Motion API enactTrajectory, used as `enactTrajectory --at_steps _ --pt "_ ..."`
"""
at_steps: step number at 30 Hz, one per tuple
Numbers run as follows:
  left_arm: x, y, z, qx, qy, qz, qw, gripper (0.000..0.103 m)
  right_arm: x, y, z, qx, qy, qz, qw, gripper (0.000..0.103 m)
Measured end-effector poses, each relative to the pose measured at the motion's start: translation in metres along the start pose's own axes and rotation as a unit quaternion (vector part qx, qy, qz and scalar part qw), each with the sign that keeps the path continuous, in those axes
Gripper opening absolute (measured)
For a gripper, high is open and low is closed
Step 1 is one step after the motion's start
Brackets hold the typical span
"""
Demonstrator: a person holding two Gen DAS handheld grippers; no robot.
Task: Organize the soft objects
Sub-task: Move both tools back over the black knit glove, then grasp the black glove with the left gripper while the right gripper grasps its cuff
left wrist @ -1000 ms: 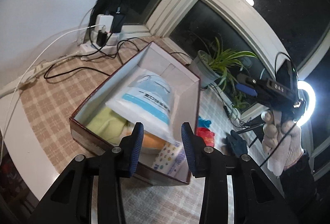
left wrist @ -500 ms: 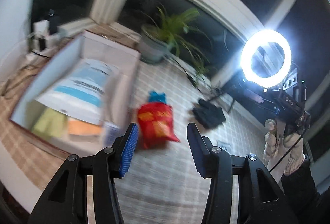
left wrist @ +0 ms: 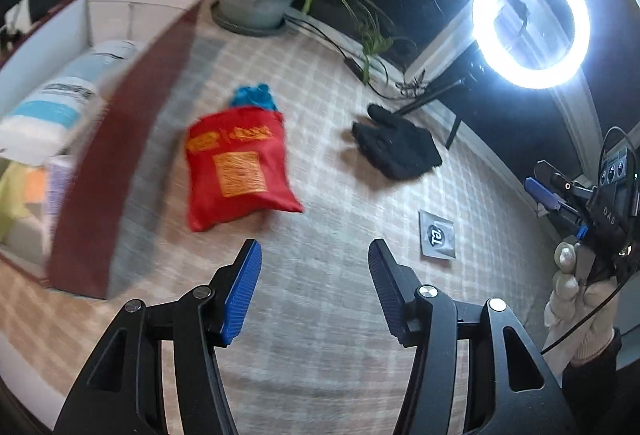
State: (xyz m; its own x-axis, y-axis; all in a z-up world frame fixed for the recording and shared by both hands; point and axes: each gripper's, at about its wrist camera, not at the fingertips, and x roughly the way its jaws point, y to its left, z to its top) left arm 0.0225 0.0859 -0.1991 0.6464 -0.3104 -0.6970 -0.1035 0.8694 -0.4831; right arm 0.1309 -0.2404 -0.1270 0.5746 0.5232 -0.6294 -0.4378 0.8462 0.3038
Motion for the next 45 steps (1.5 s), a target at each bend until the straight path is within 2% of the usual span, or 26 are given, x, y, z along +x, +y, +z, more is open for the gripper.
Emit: enactTrajectory --at_steps 2,5,9,11,15,18,21,25,29,31,37,42,44,45 --pt "0.008 -0.009 0.002 0.005 0.002 -0.005 1.0 0.051 0.0 -0.011 0.0 0.007 0.003 -0.006 1.0 0.076" --pt "0.021 -0.022 0.008 0.004 0.006 -0.023 0.9997 0.033 0.003 -0.027 0.001 0.011 0.006 -0.017 1.0 0.076" --pt "0.043 -0.039 0.018 0.012 0.016 -0.029 0.9994 0.011 0.013 -0.052 0.009 0.025 0.008 -0.022 0.999 0.076" --pt "0.055 -0.047 0.025 0.018 0.017 -0.028 0.9993 0.006 0.02 -0.064 0.013 0.031 0.009 -0.024 0.999 0.076" --pt "0.076 -0.06 0.04 0.035 0.014 -0.018 0.9991 0.003 0.041 -0.085 0.024 0.043 0.018 -0.024 0.999 0.076" --pt "0.092 -0.069 0.051 0.049 0.015 -0.005 0.9987 0.003 0.056 -0.099 0.032 0.045 0.024 -0.029 0.998 0.071" --pt "0.11 -0.078 0.059 0.062 0.02 0.0 0.9979 0.001 0.075 -0.112 0.04 0.055 0.034 -0.017 0.998 0.071" --pt "0.126 -0.092 0.064 0.1 0.027 0.013 0.9945 0.0 0.096 -0.122 0.046 0.056 0.043 -0.014 0.997 0.067" --pt "0.143 -0.097 0.067 0.116 0.029 0.024 0.9925 0.0 0.113 -0.13 0.05 0.055 0.049 -0.01 0.997 0.065" --pt "0.148 -0.101 0.067 0.139 0.022 0.04 0.9892 0.0 0.121 -0.134 0.051 0.056 0.051 -0.007 0.997 0.056" --pt "0.149 -0.109 0.067 0.176 -0.007 0.048 0.9832 0.0 0.133 -0.143 0.053 0.066 0.057 0.005 0.996 0.053" --pt "0.153 -0.11 0.071 0.179 -0.007 0.043 0.9829 0.0 0.141 -0.143 0.055 0.061 0.064 0.015 0.996 0.049" --pt "0.156 -0.109 0.073 0.176 -0.003 0.041 0.9835 0.0 0.143 -0.143 0.057 0.059 0.066 0.018 0.996 0.043" --pt "0.157 -0.108 0.074 0.171 -0.003 0.043 0.9843 0.0 0.145 -0.142 0.057 0.059 0.068 0.018 0.996 0.036"
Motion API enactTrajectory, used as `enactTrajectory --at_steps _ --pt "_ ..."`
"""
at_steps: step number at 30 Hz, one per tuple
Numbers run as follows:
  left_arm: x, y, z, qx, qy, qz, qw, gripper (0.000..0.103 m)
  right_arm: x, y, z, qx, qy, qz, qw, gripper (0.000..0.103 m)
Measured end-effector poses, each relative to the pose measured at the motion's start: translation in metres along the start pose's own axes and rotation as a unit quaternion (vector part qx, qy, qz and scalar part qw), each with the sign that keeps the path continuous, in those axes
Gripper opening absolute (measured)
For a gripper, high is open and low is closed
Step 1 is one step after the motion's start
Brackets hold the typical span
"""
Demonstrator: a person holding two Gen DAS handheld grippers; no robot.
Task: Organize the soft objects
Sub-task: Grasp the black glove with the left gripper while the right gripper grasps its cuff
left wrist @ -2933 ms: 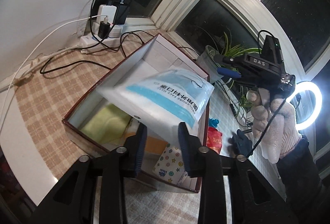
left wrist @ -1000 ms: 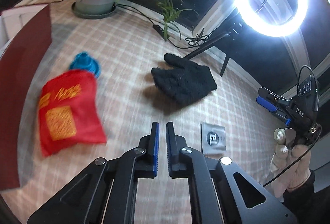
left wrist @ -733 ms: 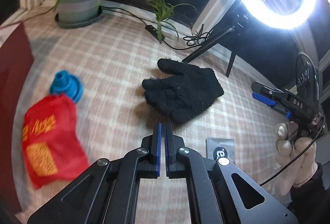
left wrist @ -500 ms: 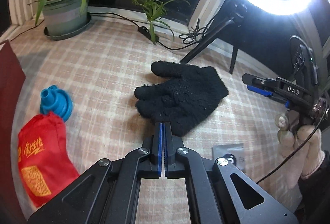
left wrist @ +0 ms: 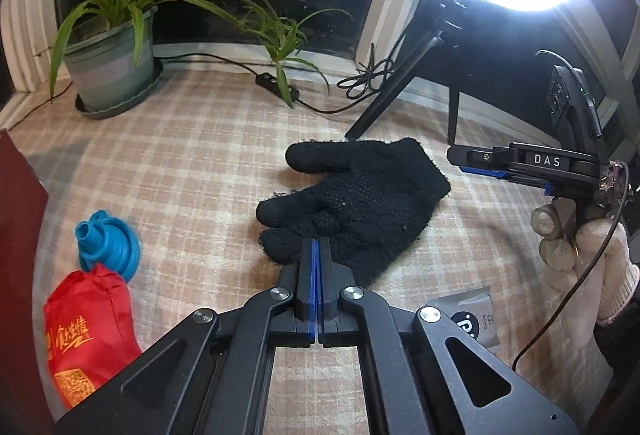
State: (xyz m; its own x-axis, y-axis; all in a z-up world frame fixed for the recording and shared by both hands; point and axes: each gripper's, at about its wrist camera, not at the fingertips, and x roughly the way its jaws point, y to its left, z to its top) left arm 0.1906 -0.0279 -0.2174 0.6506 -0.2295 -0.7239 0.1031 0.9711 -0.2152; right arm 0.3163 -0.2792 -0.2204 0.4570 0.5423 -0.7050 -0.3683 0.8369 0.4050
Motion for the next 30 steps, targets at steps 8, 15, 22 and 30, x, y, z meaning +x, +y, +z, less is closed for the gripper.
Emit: enactTrajectory --at_steps 8,15,22,30 --pt "0.002 0.005 0.003 -0.008 -0.005 0.0 1.0 0.0 0.0 -0.003 -0.001 -0.002 -0.009 -0.002 1.0 0.0" --pt "0.004 0.016 0.005 -0.034 -0.001 -0.019 0.9992 0.002 0.002 0.003 0.002 -0.031 -0.002 -0.016 0.999 0.001" --pt "0.008 0.03 0.008 -0.082 0.006 -0.039 0.9958 0.053 0.004 -0.003 0.007 -0.019 -0.007 -0.02 1.0 0.048" --pt "0.035 0.037 0.008 -0.115 0.043 -0.048 0.9913 0.058 0.016 -0.016 0.012 0.008 0.012 0.011 1.0 0.048"
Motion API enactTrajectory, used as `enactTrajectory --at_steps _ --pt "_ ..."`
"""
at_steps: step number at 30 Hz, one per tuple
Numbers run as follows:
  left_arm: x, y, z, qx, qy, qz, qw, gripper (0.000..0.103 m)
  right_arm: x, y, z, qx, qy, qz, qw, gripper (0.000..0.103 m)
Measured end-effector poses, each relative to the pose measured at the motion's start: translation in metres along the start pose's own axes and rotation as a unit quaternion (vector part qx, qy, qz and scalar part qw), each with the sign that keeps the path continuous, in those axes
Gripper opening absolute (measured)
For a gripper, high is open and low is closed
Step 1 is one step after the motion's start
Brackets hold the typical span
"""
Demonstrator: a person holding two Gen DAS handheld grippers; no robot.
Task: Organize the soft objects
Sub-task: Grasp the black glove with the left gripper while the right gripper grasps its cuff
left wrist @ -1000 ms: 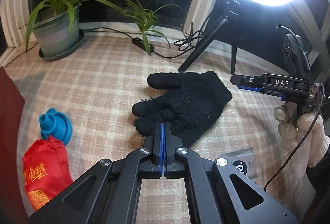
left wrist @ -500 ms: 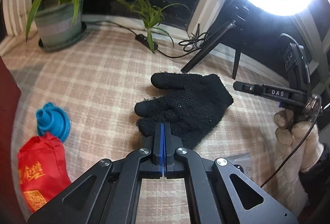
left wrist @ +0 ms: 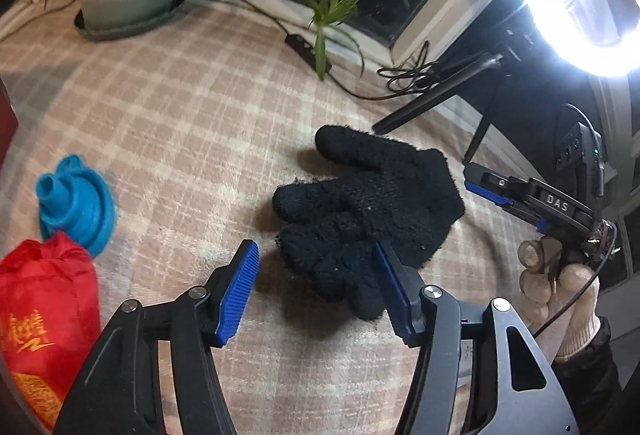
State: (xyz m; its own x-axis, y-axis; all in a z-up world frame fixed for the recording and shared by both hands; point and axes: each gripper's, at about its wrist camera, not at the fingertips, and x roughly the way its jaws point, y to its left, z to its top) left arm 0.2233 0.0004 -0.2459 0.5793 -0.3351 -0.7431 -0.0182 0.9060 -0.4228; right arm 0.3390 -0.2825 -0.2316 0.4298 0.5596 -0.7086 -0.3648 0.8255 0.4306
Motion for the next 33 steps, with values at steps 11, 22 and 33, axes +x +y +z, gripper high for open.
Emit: enactTrajectory --at_steps 11,22,33 --pt "0.025 -0.002 0.002 -0.015 0.012 -0.015 0.9997 0.058 0.02 0.013 -0.006 -0.019 0.029 0.021 0.999 0.048" --pt "0.034 -0.013 0.004 -0.006 0.01 -0.008 0.9999 0.024 0.025 0.019 -0.013 -0.02 0.028 0.008 0.999 0.034" --pt "0.016 -0.022 -0.003 0.028 -0.026 -0.01 0.9992 0.011 0.005 0.039 -0.021 -0.046 0.015 -0.009 0.999 0.006"
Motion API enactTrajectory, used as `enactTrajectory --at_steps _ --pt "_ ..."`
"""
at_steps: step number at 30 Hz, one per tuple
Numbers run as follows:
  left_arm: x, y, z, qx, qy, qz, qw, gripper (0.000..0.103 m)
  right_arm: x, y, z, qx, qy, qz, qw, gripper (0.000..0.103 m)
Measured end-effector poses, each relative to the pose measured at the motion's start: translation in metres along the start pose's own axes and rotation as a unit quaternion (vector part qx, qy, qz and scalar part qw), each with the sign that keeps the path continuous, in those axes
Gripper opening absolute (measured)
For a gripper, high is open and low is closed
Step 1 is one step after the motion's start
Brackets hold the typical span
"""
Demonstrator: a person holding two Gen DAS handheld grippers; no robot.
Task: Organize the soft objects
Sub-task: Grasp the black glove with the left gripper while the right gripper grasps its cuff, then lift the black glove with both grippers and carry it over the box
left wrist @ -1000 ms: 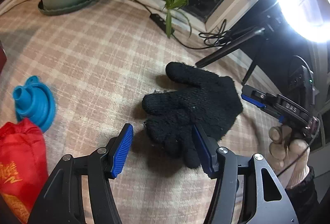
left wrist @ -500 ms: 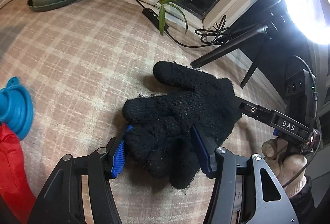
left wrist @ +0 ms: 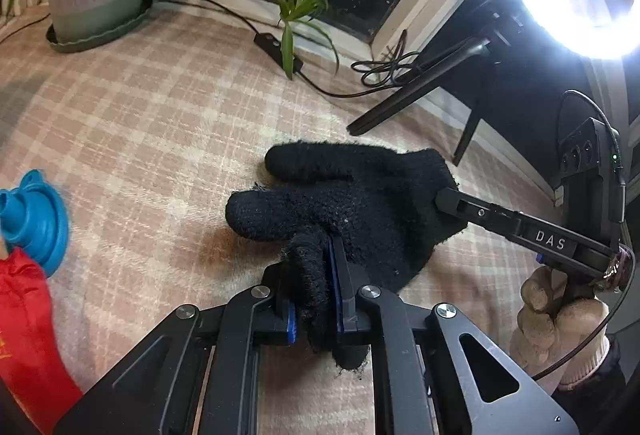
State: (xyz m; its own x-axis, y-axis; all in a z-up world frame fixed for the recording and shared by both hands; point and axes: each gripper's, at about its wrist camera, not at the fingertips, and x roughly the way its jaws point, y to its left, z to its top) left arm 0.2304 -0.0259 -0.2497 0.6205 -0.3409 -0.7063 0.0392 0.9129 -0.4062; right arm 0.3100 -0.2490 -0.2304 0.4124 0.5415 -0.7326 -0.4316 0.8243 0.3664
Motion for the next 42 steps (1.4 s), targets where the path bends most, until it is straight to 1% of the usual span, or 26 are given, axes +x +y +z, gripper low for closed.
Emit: enactTrajectory --at_steps 5,8,13,17,22,25,31,34,39,42 --pt "-0.023 -0.003 -0.004 0.01 -0.019 -0.004 0.9998 0.01 -0.016 0.026 -0.007 -0.037 -0.012 -0.011 0.999 0.006" --pt "-0.04 -0.005 -0.008 0.015 -0.031 -0.008 0.9994 0.01 -0.029 0.041 -0.01 -0.051 -0.023 -0.009 0.998 0.006" --pt "-0.072 -0.007 -0.015 0.015 -0.057 -0.015 0.9981 0.01 -0.054 0.063 -0.01 -0.064 -0.042 0.0 0.997 0.006" --pt "-0.101 -0.003 -0.021 0.015 -0.077 -0.014 0.9968 0.01 -0.068 0.092 -0.011 -0.085 -0.052 0.008 0.995 0.006" --pt "-0.146 0.015 -0.027 -0.001 -0.106 -0.003 0.9944 0.01 -0.077 0.147 -0.007 -0.13 -0.063 0.031 0.989 0.006" --pt "-0.175 0.03 -0.032 -0.014 -0.126 0.009 0.9919 0.01 -0.075 0.188 -0.006 -0.163 -0.066 0.051 0.983 0.006" --pt "-0.235 0.07 -0.043 -0.042 -0.173 0.052 0.9826 0.01 -0.06 0.269 -0.006 -0.227 -0.061 0.088 0.968 0.006" --pt "-0.262 0.098 -0.05 -0.066 -0.193 0.08 0.9756 0.01 -0.048 0.31 -0.006 -0.256 -0.054 0.109 0.959 0.006" --pt "-0.292 0.141 -0.061 -0.108 -0.214 0.125 0.9629 0.01 -0.016 0.367 -0.007 -0.289 -0.031 0.139 0.947 0.006" --pt "-0.301 0.169 -0.067 -0.134 -0.217 0.144 0.956 0.01 0.005 0.393 -0.011 -0.304 -0.016 0.146 0.941 0.006"
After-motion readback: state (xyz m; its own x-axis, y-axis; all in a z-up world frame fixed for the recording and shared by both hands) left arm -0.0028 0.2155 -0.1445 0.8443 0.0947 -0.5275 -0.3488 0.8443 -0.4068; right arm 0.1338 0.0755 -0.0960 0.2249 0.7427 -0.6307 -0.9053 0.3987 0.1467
